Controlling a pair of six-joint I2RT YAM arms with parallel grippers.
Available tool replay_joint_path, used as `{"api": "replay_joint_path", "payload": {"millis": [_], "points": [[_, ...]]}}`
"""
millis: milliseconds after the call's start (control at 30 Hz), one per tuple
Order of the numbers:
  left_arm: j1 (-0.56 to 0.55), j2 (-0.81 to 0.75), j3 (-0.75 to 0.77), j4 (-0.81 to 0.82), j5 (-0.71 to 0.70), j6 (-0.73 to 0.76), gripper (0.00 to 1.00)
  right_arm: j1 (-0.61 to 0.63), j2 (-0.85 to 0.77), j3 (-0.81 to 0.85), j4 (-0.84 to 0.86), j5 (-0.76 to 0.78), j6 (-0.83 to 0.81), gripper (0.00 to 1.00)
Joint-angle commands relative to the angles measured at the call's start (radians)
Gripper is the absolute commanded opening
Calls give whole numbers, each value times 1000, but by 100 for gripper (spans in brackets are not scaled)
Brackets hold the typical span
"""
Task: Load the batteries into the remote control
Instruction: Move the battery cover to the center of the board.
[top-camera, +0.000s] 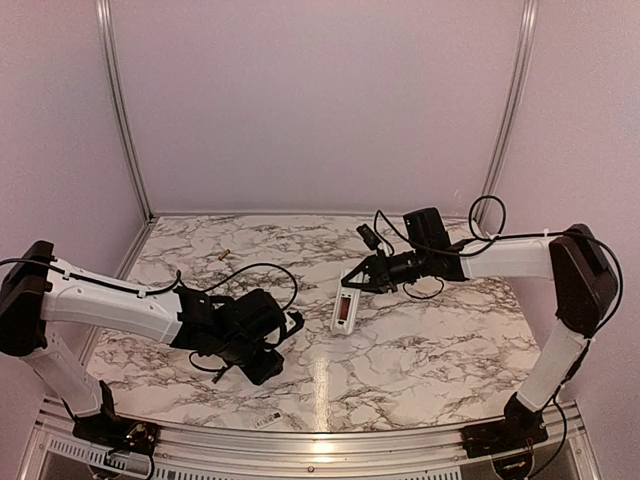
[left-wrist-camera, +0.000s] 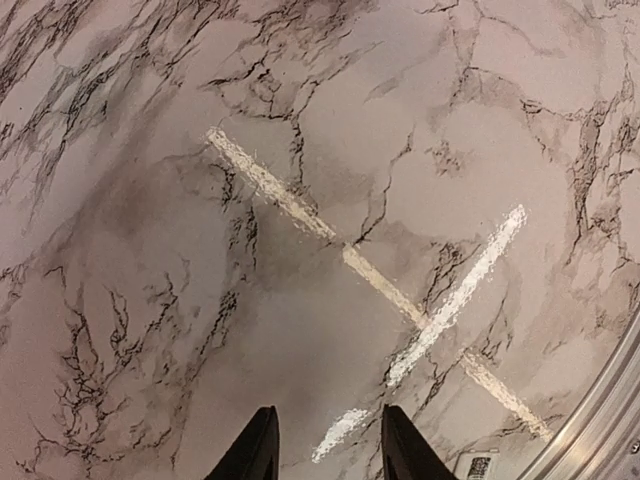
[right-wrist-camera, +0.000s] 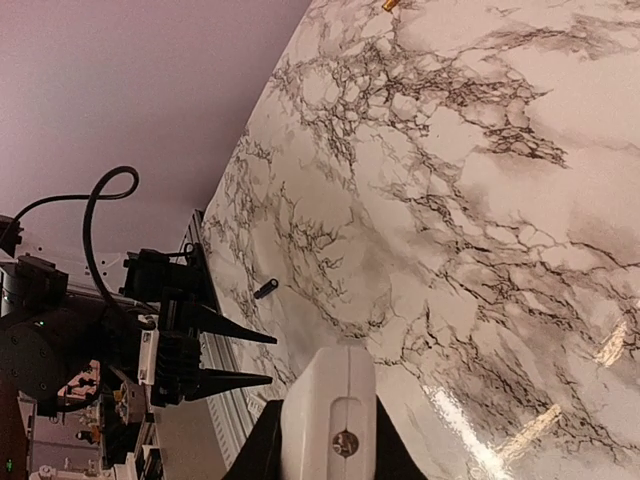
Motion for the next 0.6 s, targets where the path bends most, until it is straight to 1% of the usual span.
{"api": "replay_joint_path", "payload": {"millis": [0, 67, 167, 300, 367, 567], "points": [[22, -7, 5, 9, 23, 77, 42, -20, -43, -9, -1, -4, -12, 0], [17, -69, -38, -2, 76, 87, 50, -20, -46, -10, -1, 0, -20, 0], [-36, -157, -109, -38, 137, 63, 57, -20, -43, -12, -1, -3, -18, 0], [-140, -171, -132, -83, 131, 20, 58, -20, -32, -13, 13, -11, -6, 0], [-164, -155, -130, -78, 135, 5, 58, -20, -31, -13, 15, -13, -3, 0], [-193, -71, -109, -110, 69, -6, 61, -20, -31, -11, 11, -15, -3, 0]]}}
